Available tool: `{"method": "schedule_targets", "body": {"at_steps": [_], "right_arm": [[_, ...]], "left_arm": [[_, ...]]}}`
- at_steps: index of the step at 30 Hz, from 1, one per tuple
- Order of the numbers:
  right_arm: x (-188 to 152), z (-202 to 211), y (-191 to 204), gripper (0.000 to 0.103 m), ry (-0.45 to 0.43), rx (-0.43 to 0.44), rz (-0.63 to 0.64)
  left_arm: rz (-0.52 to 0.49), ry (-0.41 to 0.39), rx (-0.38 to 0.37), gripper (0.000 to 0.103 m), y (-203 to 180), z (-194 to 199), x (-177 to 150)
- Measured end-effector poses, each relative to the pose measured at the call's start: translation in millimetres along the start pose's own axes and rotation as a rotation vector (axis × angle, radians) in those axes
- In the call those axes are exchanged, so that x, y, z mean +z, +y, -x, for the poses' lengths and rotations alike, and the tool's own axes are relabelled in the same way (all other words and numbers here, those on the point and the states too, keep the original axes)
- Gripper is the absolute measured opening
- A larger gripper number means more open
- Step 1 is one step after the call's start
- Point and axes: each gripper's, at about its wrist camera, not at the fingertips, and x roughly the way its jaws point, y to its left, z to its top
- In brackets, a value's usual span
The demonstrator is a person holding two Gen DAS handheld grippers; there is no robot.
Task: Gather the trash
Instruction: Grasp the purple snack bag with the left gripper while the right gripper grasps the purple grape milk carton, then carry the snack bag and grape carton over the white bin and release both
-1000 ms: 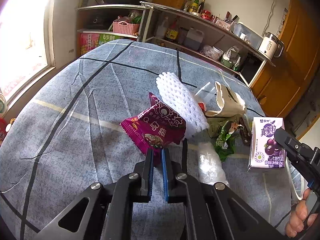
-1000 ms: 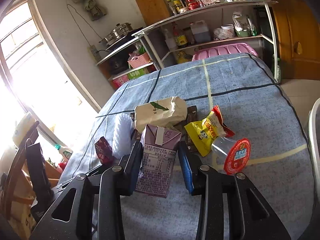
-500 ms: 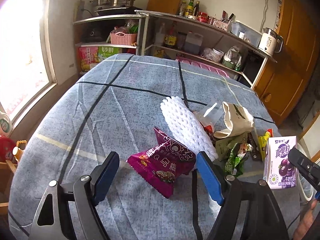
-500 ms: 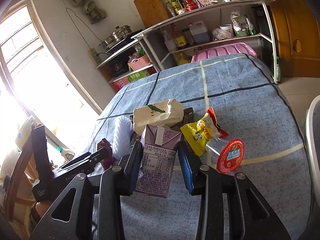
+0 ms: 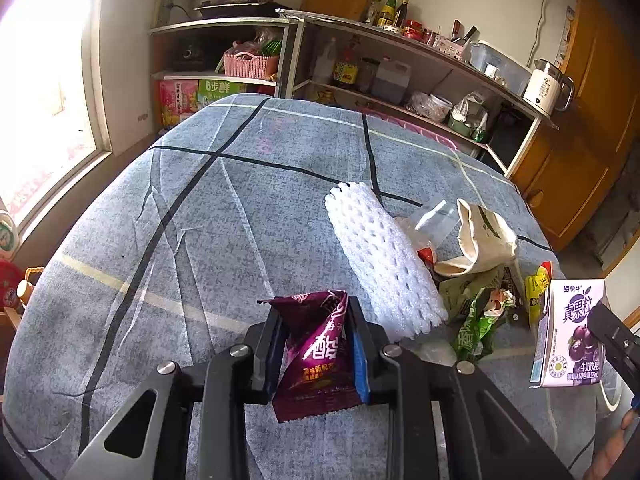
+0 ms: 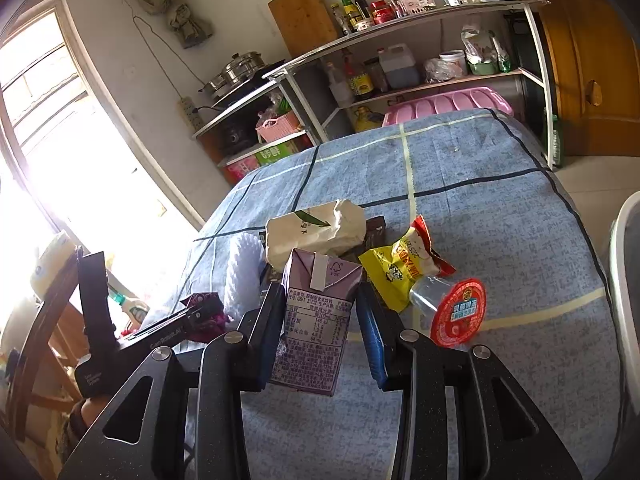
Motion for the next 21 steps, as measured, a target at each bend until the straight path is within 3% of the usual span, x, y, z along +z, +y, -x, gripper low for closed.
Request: {"method": "schedule_targets", "body": {"at_steps": [6,21], "right_arm": [[4.6,11.7,-6.3,0.038,-0.029,0.010,-0.014],[10.3,78.5,-33.4,0.038,-0.112,-0.032,-0.023]], "left_arm": [[-0.018,-0.035,-0.027,0.029,-13.4,23.1,-3.7],[-0.205,-0.107,-0.171,0.029,-114.2,82.9,-11.7]]}}
